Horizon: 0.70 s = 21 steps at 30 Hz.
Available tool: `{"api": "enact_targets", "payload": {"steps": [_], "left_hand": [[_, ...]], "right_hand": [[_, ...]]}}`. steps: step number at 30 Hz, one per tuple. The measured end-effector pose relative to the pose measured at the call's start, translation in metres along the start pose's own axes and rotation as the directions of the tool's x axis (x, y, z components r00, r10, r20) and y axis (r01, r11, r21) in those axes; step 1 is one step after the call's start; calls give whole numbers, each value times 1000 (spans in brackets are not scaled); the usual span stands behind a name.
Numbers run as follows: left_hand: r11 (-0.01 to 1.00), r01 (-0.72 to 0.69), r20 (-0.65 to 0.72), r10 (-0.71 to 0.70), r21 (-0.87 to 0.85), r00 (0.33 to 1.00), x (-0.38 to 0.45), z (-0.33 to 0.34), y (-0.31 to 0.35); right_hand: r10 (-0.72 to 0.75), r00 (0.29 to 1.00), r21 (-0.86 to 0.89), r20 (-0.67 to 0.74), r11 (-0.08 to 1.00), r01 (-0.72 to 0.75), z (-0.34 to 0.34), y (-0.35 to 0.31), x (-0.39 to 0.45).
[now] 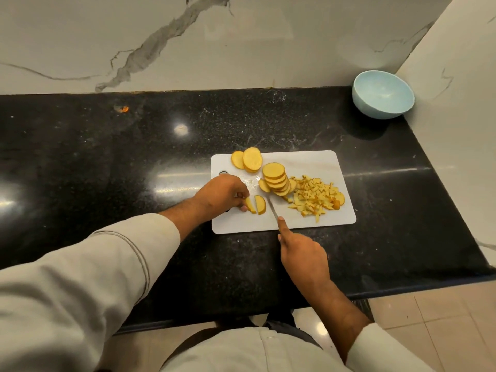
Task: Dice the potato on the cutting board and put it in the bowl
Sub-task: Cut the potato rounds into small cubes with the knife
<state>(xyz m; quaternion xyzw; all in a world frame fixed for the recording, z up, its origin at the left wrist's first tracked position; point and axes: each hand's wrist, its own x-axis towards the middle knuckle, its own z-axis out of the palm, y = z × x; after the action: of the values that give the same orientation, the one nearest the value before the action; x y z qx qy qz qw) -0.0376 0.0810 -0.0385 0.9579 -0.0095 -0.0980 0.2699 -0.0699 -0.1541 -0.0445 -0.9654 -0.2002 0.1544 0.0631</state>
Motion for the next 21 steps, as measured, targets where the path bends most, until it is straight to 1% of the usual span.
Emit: {"api": "enact_targets", "payload": {"steps": [5, 9, 10, 12, 14, 16, 17, 19, 21], "left_hand": [[999, -40, 11, 40, 19, 999, -2, 1, 6], [999, -49, 7, 49, 22, 999, -2, 0, 5], [996, -73, 24, 72, 52, 997, 0, -1, 5], [980, -108, 58, 99, 168, 993, 4, -3, 7], [948, -80, 75, 60, 309, 995, 6, 1, 13], [907, -66, 51, 50, 416, 997, 6, 14, 20], [900, -69, 28, 63, 431, 998, 6, 20, 22], [919, -46, -25, 60, 392, 998, 6, 30, 24], [949, 29, -94, 1, 313, 996, 3, 35, 24]], "right_hand": [[-65, 997, -52, 29, 996, 67, 5, -3, 11], [-75, 996, -35, 45, 996, 77, 1, 0, 15], [-72, 997, -23, 37, 997, 73, 0, 2, 14], [-58, 998, 2, 0, 998, 58, -1, 7, 9], [-41, 999, 14, -35, 999, 41, 0, 13, 0], [-34, 999, 26, -40, 999, 35, 3, 19, -8], [-38, 999, 23, -39, 999, 39, 4, 21, -12], [-47, 998, 14, -41, 999, 47, 5, 24, -16], [-45, 998, 12, -51, 999, 46, 5, 25, -16]]}}
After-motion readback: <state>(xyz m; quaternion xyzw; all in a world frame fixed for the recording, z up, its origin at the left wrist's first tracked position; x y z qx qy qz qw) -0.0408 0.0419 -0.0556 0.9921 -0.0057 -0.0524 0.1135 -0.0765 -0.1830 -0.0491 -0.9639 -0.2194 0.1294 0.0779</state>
